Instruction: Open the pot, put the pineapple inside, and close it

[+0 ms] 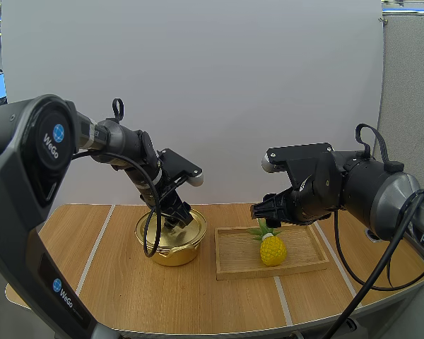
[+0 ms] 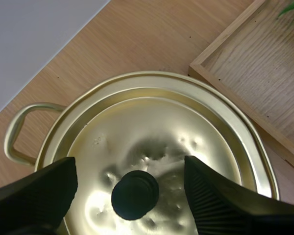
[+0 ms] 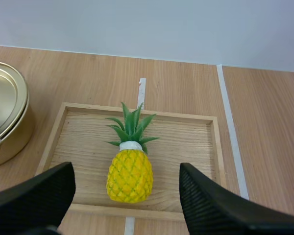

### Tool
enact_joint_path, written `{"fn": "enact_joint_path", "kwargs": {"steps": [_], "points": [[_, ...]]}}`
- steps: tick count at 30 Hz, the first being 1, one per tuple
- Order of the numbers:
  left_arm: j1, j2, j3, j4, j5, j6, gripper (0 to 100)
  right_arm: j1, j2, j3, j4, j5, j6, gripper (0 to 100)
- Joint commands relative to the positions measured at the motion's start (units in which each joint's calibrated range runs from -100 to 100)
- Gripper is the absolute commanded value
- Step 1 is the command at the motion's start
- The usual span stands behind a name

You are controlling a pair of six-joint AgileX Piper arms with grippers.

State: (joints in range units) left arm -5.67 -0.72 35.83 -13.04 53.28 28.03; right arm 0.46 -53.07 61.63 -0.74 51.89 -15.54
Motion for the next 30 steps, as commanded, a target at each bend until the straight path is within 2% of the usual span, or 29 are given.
{"fn": "enact_joint_path", "kwargs": {"steps": [1, 10, 11, 12, 13, 15, 23, 30], "points": [[-0.24, 0.49, -0.61, 0.65, -0.70, -0.36, 100, 0.03, -0.69, -0.36, -0.26, -1.02, -0.43, 100], [-0.24, 0.60, -0.61, 1.12, 1.65, -1.68, 100, 0.03, -0.69, -0.36, -0.26, -1.02, -0.43, 100], [-0.24, 0.60, -0.61, 1.12, 2.38, -1.68, 89, 0.03, -0.69, -0.36, -0.26, -1.02, -0.43, 100], [-0.24, 0.60, -0.61, 1.12, 2.86, -1.83, 62, 0.03, -0.69, -0.36, -0.26, -1.02, -0.43, 100], [-0.24, 0.60, -0.61, 1.12, 3.08, -2.08, 43, 0.03, -0.69, -0.36, -0.26, -1.02, -0.43, 100], [-0.24, 0.60, -0.61, 1.76, 3.26, -3.43, 0, 0.03, -0.69, -0.36, -0.26, -1.02, -0.43, 100], [-0.24, -1.63, -1.49, 6.81, 3.75, -8.86, 0, 0.03, -0.69, -0.36, -0.14, -1.02, -0.43, 100], [-0.17, -11.27, -10.26, 7.84, 10.49, -11.01, 0, 0.03, -0.69, -0.36, -0.03, -1.02, -0.43, 100]]}}
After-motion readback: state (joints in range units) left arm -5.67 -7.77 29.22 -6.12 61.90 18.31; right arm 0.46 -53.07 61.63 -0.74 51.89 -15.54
